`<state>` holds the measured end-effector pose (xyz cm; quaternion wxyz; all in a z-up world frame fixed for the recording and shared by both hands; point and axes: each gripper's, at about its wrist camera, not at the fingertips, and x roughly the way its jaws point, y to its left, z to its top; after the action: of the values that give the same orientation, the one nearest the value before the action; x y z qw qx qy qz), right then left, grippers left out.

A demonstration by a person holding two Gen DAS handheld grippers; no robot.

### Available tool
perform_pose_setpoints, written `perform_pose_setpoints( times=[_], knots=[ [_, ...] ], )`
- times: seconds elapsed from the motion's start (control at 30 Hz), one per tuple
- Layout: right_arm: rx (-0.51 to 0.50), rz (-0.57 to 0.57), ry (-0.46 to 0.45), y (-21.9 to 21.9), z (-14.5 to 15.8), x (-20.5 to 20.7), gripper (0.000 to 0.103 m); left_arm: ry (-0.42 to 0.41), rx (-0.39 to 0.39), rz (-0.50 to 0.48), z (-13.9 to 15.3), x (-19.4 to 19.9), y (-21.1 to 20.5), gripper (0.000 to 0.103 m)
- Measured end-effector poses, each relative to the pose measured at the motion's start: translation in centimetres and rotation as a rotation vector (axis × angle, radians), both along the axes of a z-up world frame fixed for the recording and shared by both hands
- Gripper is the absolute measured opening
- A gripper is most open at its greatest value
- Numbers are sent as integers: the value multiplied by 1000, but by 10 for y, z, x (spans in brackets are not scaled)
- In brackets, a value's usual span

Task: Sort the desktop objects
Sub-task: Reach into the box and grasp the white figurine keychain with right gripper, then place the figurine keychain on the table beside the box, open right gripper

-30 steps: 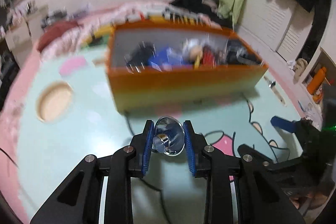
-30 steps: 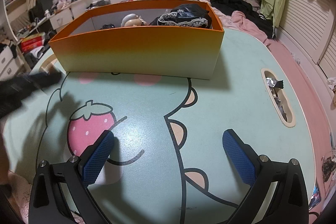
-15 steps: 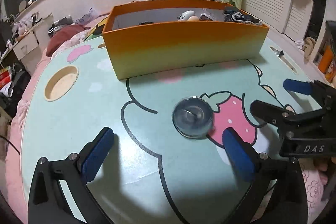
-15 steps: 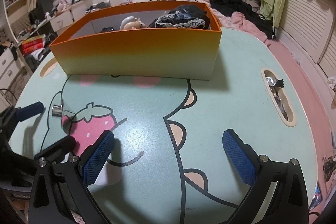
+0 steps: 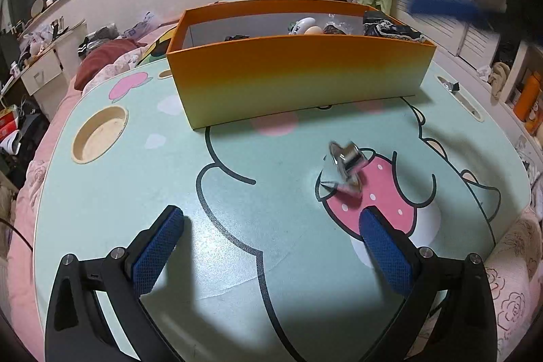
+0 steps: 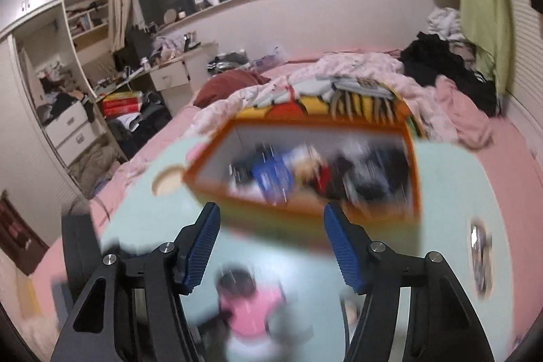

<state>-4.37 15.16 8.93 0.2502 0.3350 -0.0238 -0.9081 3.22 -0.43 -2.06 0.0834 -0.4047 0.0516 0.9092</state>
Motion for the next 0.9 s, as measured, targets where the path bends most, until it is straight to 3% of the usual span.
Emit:
perform_pose_setpoints(
  times=[0.07,0.17,0.27,0.37,0.47,0.57,0.7,0.77,0.83,0.9],
  knots=[
    [13,-17,-75,-10,4,-41,44,1,4,1,9,-8,-2,103],
    [44,-59,-177,-24,-3,-88,44,1,23,5,12,-9,-6,103],
    [134,-112,-213,-38,-16,-103,45,2,35,9,13,-10,-8,103],
    [196,-95,-237,-48,-38,-111,44,0,34,10,14,-10,-8,103],
    [270,-82,-190,-58,-45,-112,35,-2,36,10,15,-11,-9,103],
    [181,-38,-236,-49,-46,-116,35,-9,42,12,17,-12,-10,103],
    [25,-15,-63,-20,-5,-68,35,-17,54,24,21,-15,-11,103],
    [-42,14,-20,-4,15,-35,35,-22,48,28,21,-15,-8,103],
    [-83,35,-34,13,21,-10,35,-27,37,29,21,-14,-7,103],
    [-62,50,-66,24,10,8,35,-24,38,32,20,-14,-8,103]
  ],
)
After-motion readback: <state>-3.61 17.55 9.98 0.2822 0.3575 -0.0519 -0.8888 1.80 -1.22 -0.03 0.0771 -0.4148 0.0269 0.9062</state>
